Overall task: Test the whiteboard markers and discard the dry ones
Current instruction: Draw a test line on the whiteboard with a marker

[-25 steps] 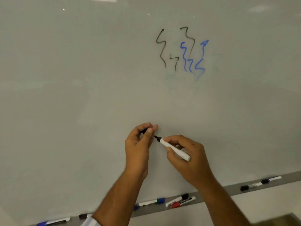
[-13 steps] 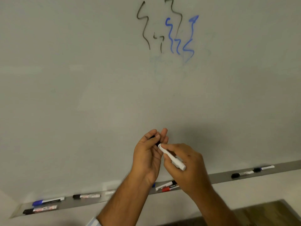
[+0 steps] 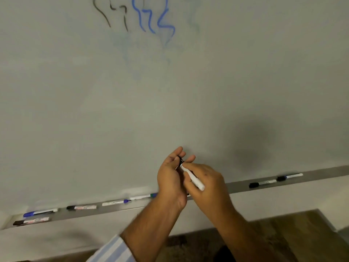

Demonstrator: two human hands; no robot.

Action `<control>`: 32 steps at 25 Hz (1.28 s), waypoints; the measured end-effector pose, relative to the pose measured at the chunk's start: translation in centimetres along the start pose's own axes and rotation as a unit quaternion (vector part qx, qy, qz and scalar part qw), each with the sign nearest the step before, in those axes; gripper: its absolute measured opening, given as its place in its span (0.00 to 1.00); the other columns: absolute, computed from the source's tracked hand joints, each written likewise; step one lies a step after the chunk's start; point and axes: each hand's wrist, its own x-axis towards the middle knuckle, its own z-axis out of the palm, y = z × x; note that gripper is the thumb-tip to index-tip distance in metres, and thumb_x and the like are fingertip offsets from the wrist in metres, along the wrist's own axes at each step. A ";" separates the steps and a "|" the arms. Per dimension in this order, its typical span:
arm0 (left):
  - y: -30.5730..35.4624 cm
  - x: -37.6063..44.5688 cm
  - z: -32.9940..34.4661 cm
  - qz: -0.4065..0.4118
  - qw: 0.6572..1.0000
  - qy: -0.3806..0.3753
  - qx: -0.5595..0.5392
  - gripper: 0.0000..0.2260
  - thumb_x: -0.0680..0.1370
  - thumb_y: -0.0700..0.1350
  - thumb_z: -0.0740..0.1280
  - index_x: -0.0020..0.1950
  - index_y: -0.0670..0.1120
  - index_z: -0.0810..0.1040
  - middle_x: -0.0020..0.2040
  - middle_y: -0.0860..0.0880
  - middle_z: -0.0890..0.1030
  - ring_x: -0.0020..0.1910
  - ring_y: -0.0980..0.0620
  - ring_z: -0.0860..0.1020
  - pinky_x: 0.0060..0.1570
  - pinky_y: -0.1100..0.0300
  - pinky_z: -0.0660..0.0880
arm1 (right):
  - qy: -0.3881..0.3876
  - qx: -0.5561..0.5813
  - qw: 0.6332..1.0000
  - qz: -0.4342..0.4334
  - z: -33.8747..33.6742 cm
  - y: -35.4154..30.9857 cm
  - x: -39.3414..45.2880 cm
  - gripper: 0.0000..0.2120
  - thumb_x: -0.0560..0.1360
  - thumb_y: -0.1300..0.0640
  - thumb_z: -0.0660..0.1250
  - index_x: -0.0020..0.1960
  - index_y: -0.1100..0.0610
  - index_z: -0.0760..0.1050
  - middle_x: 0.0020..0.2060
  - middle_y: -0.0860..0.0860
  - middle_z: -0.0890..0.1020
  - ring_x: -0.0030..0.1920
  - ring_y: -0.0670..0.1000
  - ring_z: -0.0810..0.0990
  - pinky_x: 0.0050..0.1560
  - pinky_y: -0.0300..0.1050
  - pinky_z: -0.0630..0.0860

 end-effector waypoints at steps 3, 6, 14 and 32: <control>-3.0 1.3 0.2 -0.005 0.999 0.021 0.043 0.16 0.87 0.36 0.56 0.64 0.43 0.83 0.59 0.45 0.85 0.50 0.48 0.88 0.49 0.52 0.83 | -0.035 0.023 0.998 0.048 -1.5 3.4 -1.2 0.17 0.80 0.49 0.70 0.62 0.58 0.85 0.51 0.52 0.89 0.48 0.50 0.88 0.51 0.51 0.87; -6.7 3.1 -0.6 -0.006 0.997 0.036 0.062 0.14 0.86 0.35 0.59 0.64 0.42 0.82 0.60 0.43 0.85 0.52 0.47 0.88 0.51 0.53 0.83 | -0.085 0.045 0.991 0.089 -2.7 6.4 -2.4 0.14 0.79 0.52 0.73 0.62 0.54 0.85 0.51 0.49 0.89 0.47 0.46 0.87 0.49 0.45 0.86; -17.2 6.8 -6.3 -0.058 0.981 0.092 0.159 0.09 0.84 0.35 0.67 0.63 0.40 0.80 0.58 0.41 0.86 0.57 0.45 0.86 0.58 0.50 0.82 | -0.141 0.101 0.906 0.385 -5.4 14.8 -10.1 0.04 0.79 0.57 0.76 0.53 0.53 0.86 0.43 0.46 0.87 0.43 0.48 0.86 0.46 0.40 0.86; -27.9 6.0 -10.7 -0.207 0.780 -0.047 0.589 0.07 0.81 0.41 0.72 0.58 0.41 0.84 0.50 0.45 0.84 0.48 0.48 0.81 0.43 0.59 0.77 | -0.265 -0.096 0.769 0.574 -10.7 25.5 -28.2 0.08 0.77 0.52 0.74 0.49 0.57 0.82 0.40 0.53 0.85 0.43 0.55 0.84 0.46 0.48 0.81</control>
